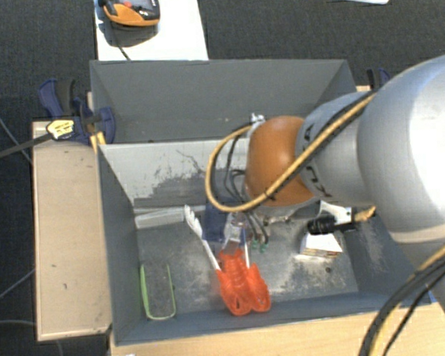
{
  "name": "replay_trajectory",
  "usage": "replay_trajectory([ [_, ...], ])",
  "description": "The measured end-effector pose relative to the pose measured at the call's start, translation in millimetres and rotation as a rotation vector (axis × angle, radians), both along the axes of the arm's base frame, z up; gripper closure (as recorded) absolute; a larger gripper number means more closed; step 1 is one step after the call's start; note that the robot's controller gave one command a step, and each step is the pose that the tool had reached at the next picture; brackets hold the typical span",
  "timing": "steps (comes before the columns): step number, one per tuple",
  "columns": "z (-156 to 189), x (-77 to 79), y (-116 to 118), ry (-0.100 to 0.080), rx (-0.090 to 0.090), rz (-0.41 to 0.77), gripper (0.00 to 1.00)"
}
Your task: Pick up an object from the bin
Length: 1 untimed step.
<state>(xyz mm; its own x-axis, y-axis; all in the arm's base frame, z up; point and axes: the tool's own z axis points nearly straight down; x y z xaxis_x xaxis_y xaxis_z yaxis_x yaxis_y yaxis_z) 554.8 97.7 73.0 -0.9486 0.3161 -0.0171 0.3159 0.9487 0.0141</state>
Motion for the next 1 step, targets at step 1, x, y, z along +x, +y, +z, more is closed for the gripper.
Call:
replay_trajectory([
  [1, 0.0, 0.0, 0.0, 0.0, 0.0, -0.001, 1.0],
])
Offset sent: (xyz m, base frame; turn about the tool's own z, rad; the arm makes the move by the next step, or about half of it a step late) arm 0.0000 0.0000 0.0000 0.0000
